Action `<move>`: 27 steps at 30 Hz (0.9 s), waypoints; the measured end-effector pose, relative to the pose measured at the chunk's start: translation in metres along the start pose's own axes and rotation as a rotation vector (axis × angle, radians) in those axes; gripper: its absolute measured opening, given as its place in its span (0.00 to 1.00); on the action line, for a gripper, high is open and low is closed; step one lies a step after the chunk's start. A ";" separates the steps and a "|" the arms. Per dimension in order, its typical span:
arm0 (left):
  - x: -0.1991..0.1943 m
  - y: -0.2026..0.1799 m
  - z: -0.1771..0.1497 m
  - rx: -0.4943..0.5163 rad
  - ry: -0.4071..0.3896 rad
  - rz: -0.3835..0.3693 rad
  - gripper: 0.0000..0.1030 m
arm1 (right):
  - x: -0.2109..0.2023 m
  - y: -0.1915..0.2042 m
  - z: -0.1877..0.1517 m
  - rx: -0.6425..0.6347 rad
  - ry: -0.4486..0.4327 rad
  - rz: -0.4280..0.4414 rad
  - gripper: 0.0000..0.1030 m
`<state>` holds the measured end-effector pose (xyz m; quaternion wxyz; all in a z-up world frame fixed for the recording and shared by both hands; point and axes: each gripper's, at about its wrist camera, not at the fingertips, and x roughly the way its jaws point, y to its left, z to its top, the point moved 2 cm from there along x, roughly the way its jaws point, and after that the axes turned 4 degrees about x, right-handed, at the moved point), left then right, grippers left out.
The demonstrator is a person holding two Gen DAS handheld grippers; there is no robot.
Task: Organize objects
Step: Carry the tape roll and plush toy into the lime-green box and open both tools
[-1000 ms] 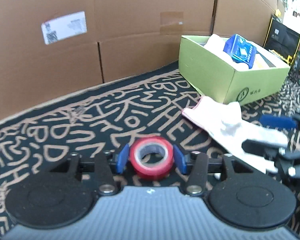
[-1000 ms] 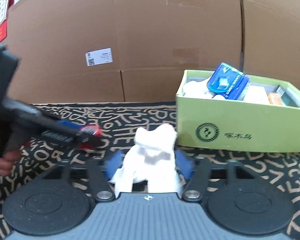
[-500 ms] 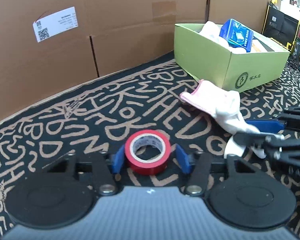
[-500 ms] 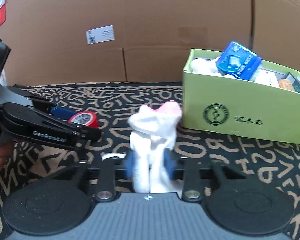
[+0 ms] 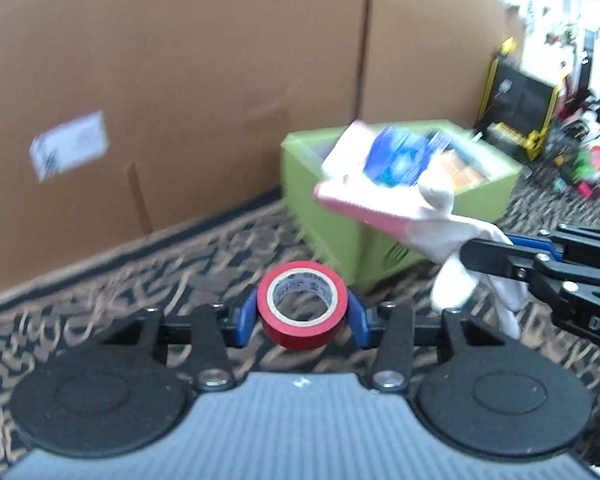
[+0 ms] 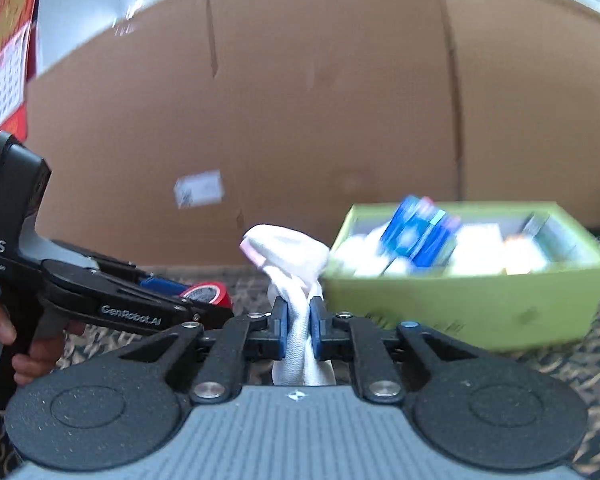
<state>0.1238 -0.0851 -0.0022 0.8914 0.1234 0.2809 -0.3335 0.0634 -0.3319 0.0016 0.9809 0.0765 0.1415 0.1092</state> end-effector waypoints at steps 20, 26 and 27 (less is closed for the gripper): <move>0.072 -0.119 0.144 0.047 -0.168 -0.094 0.44 | 0.045 -0.145 0.042 -0.022 -0.143 -0.264 0.13; 0.120 -0.117 0.139 0.016 -0.108 -0.077 0.49 | 0.074 -0.160 0.025 -0.046 -0.039 -0.278 0.34; 0.124 -0.115 0.136 0.008 -0.102 -0.081 0.63 | 0.074 -0.161 0.021 -0.053 -0.032 -0.291 0.42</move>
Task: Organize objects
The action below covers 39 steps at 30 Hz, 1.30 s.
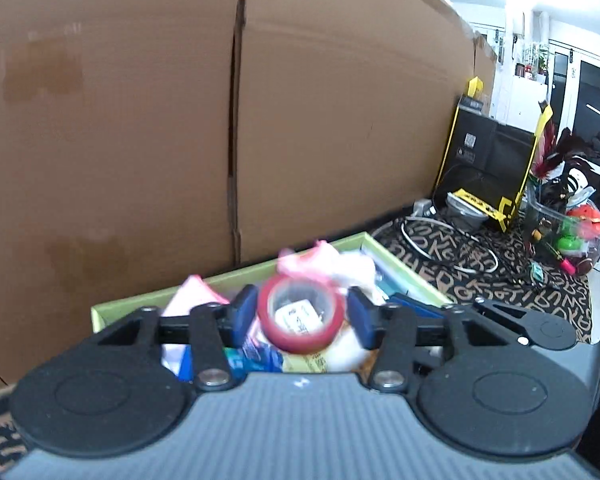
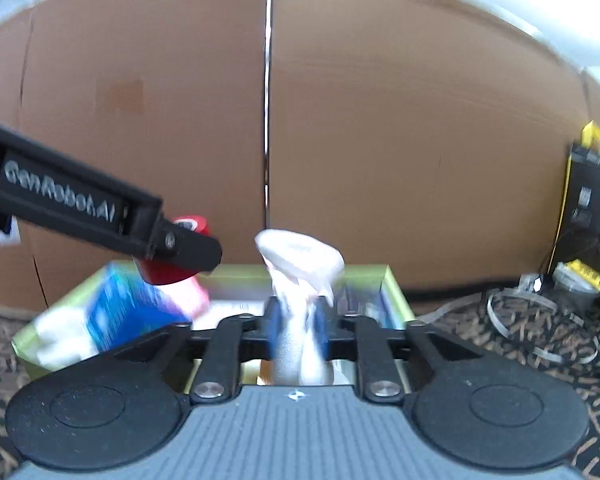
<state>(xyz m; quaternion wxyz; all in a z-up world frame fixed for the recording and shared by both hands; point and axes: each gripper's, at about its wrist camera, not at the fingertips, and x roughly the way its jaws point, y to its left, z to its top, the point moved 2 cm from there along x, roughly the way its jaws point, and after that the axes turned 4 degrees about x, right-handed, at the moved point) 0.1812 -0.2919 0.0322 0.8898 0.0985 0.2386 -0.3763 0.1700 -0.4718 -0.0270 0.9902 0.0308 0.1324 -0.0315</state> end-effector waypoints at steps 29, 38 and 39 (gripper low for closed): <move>-0.140 0.007 -0.137 -0.117 0.028 0.188 1.00 | -0.143 0.042 -0.049 0.006 0.037 -0.066 0.94; -0.143 0.007 -0.164 -0.133 0.080 0.200 1.00 | -0.155 0.045 -0.067 0.060 0.082 -0.093 0.94; -0.143 0.007 -0.165 -0.132 0.085 0.201 1.00 | -0.155 0.046 -0.068 0.065 0.082 -0.093 0.94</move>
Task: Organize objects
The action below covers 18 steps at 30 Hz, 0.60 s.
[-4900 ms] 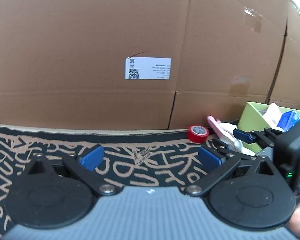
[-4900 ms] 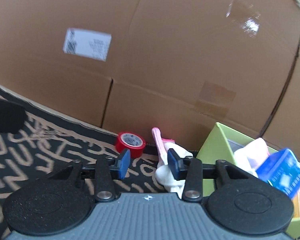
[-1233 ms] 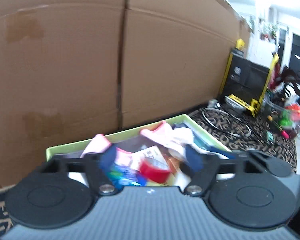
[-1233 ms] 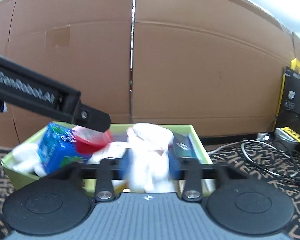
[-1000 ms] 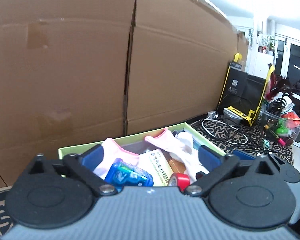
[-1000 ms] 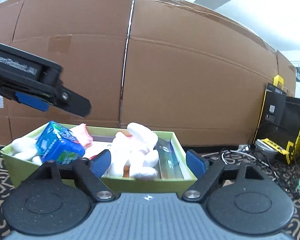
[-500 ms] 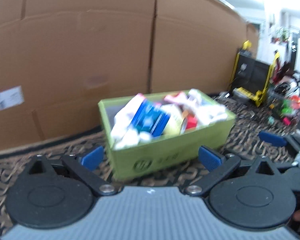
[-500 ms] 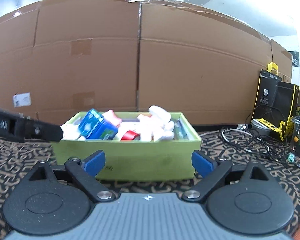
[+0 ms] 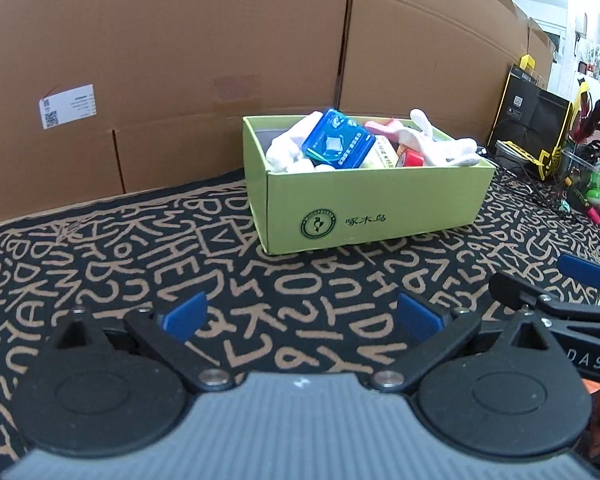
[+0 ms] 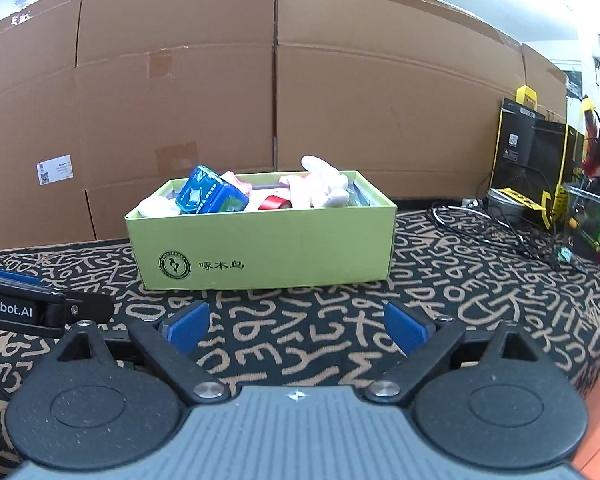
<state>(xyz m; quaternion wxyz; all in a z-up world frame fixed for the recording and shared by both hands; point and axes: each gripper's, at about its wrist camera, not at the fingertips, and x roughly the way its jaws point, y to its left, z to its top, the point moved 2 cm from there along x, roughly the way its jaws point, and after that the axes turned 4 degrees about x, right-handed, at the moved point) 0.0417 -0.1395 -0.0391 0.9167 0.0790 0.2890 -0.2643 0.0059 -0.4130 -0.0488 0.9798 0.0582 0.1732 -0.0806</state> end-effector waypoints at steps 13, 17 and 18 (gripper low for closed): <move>-0.003 -0.003 -0.008 0.019 0.024 -0.007 1.00 | -0.006 0.006 -0.006 0.025 0.008 -0.001 0.94; -0.006 -0.004 -0.009 0.021 0.018 -0.010 1.00 | -0.006 0.005 -0.006 0.027 0.007 -0.003 0.94; -0.006 -0.005 -0.009 0.019 0.016 -0.011 1.00 | -0.006 0.005 -0.006 0.027 0.006 -0.003 0.94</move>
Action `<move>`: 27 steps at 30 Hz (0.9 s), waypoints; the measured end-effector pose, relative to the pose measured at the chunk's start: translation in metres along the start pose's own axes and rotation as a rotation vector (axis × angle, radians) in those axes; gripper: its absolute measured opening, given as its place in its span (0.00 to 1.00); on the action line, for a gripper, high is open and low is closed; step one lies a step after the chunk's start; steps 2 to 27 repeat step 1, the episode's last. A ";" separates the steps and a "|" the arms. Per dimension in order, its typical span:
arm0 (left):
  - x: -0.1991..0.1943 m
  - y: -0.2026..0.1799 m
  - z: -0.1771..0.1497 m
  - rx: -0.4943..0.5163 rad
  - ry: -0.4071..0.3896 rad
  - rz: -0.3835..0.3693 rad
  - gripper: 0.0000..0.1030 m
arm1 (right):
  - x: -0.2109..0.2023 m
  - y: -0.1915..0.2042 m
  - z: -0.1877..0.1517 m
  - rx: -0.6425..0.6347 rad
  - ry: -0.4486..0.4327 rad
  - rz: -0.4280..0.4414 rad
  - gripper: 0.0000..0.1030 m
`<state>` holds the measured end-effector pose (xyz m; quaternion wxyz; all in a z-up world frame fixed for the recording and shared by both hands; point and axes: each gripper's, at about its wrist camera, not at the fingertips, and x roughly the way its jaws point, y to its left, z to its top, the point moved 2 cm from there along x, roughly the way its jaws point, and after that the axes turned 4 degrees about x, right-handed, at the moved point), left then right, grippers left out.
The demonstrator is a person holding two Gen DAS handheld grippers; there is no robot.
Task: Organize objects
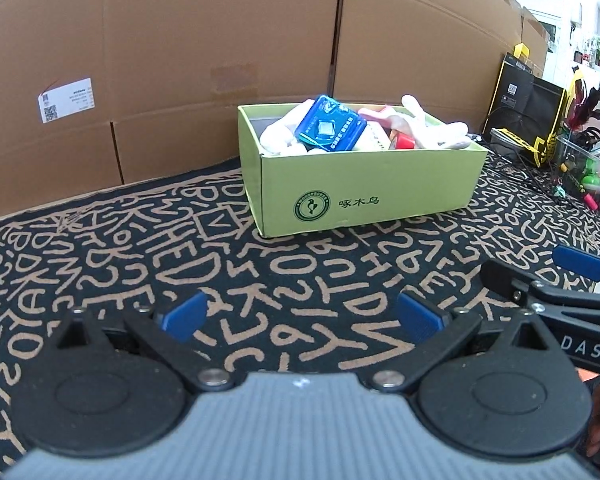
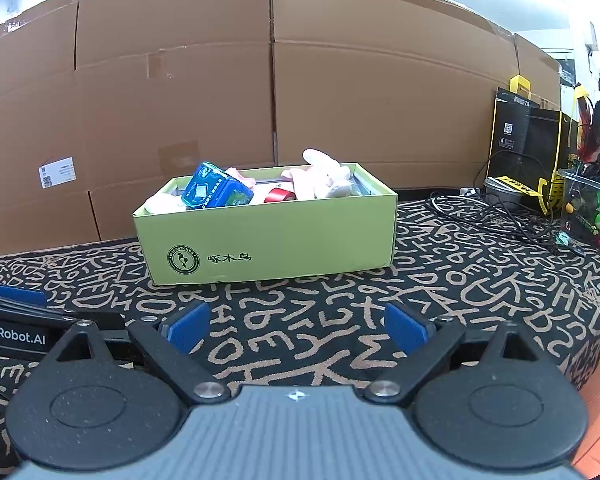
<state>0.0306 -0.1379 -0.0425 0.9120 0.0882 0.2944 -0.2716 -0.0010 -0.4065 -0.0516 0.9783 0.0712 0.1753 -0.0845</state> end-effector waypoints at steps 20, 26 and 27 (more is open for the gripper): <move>-0.001 0.000 0.000 -0.001 -0.002 0.002 1.00 | 0.000 0.000 0.000 -0.001 -0.001 0.000 0.94; -0.001 0.000 0.000 -0.001 -0.002 0.002 1.00 | 0.000 0.000 0.000 -0.001 -0.001 0.000 0.94; -0.001 0.000 0.000 -0.001 -0.002 0.002 1.00 | 0.000 0.000 0.000 -0.001 -0.001 0.000 0.94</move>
